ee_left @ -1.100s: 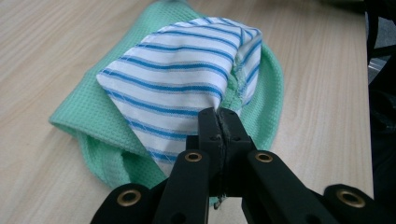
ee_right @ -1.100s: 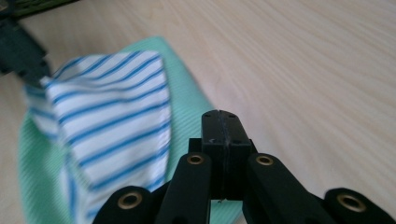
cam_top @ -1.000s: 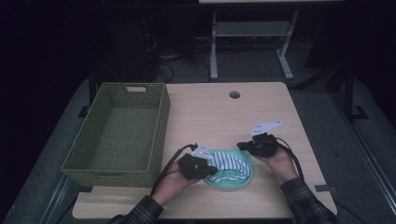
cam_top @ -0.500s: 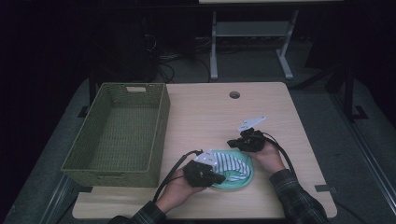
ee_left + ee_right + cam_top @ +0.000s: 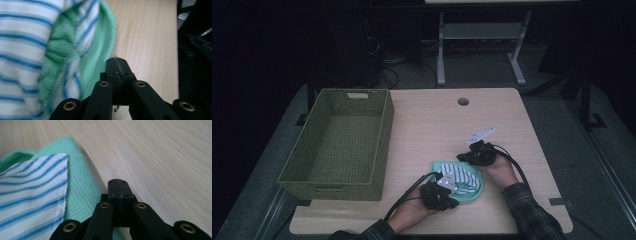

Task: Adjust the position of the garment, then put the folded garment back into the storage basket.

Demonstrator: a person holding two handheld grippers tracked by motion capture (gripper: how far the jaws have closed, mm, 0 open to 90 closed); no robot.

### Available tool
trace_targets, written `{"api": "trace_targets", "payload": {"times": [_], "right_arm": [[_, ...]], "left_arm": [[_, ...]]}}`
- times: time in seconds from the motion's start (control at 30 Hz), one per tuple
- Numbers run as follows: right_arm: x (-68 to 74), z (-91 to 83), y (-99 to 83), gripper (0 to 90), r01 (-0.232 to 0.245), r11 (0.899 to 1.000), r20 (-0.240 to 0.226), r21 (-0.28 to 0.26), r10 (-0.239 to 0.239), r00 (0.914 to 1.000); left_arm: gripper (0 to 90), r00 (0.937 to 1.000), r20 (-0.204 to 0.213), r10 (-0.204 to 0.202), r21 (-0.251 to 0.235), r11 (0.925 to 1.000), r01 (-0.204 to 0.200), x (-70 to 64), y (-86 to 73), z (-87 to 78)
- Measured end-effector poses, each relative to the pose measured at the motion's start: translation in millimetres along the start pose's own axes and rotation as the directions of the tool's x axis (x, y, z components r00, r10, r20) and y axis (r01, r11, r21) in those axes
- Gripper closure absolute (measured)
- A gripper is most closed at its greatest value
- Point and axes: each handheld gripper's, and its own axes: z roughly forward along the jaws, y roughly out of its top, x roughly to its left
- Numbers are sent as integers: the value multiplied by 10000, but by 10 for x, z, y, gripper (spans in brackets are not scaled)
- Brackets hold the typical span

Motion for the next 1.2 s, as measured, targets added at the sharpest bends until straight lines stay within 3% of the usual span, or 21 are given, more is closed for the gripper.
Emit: {"api": "trace_targets", "payload": {"times": [0.33,0.67,0.97,1.1,1.2], "right_arm": [[5,-180,-190,900,-262,9996,64,135,261,9996],[95,-377,-393,900,-353,9993,72,115,352,9994],[293,-506,-557,900,-414,9991,-277,132,418,9987],[359,-553,-599,899,-377,9993,-230,1,377,9990],[348,-620,-648,793,-684,9968,-69,-404,682,9976]], "left_arm": [[895,9951,-900,-413,-228,9990,394,189,-22,-97],[895,9831,-1756,-508,-165,9987,486,409,0,-171],[894,9677,-2468,-511,-232,9986,468,626,65,-205],[880,9674,-2471,-563,-386,9981,482,635,76,-273],[837,9715,-2329,-451,-507,9981,341,616,106,-367]]}}
